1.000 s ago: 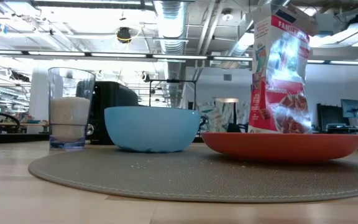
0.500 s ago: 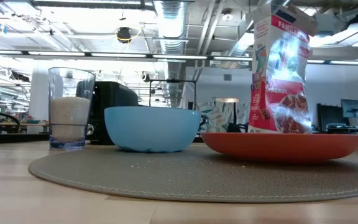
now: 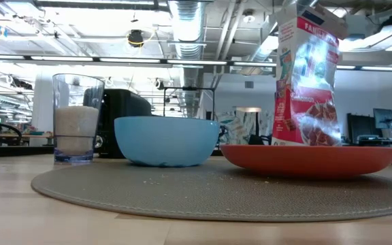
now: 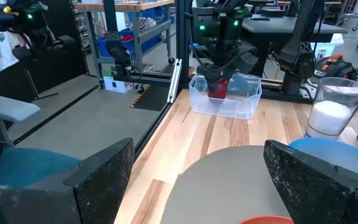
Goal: Arrange a breakfast setting
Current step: Put the apple on the gray placemat
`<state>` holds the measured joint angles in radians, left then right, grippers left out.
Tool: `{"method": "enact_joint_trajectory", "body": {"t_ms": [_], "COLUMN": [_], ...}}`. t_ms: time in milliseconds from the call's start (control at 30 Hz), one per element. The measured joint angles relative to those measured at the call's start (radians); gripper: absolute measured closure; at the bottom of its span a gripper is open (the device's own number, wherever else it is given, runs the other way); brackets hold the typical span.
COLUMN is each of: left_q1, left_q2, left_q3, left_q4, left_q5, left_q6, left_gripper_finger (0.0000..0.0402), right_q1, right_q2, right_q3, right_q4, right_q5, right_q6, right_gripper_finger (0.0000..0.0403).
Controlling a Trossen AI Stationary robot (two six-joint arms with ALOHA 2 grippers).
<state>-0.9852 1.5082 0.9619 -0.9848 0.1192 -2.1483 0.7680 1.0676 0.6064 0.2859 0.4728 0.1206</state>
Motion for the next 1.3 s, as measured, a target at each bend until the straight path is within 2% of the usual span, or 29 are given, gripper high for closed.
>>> {"method": "enact_joint_trajectory", "body": {"t_ms": [167,267,567,800,1067,1200,1300], "left_q1": [0.000,0.000,0.000,0.000,0.006,0.023,0.042], "left_q2": [0.000,0.000,0.000,0.000,-0.001,-0.001,-0.001], "left_q3": [0.002,0.005,0.017,0.157,0.337,0.385,0.394], "left_q4": [0.002,0.010,-0.008,-0.194,-0.317,-0.350,-0.357], "left_q5": [-0.001,-0.010,-0.011,-0.040,-0.201,-0.265,-0.274], "left_q6": [0.037,0.062,0.096,0.098,0.127,0.157,0.186], "left_gripper_finger": [0.0140,0.0165,0.0156,0.0161,0.0161,0.0160,0.0160], "right_q1": [-0.014,-0.019,-0.018,-0.018,-0.018,-0.018,-0.018], "right_q2": [0.000,0.000,0.000,0.000,0.000,0.000,0.000], "right_q3": [0.000,0.000,0.000,0.000,0.000,0.000,0.000], "right_q4": [0.000,-0.001,-0.001,-0.001,-0.001,-0.001,-0.002], "right_q5": [0.000,0.000,0.000,0.000,0.000,0.000,0.000], "right_q6": [0.002,0.003,0.003,0.003,0.003,0.003,0.003], "right_gripper_finger": [0.0017,0.0017,0.0017,0.0017,0.0017,0.0017,0.0017]}}
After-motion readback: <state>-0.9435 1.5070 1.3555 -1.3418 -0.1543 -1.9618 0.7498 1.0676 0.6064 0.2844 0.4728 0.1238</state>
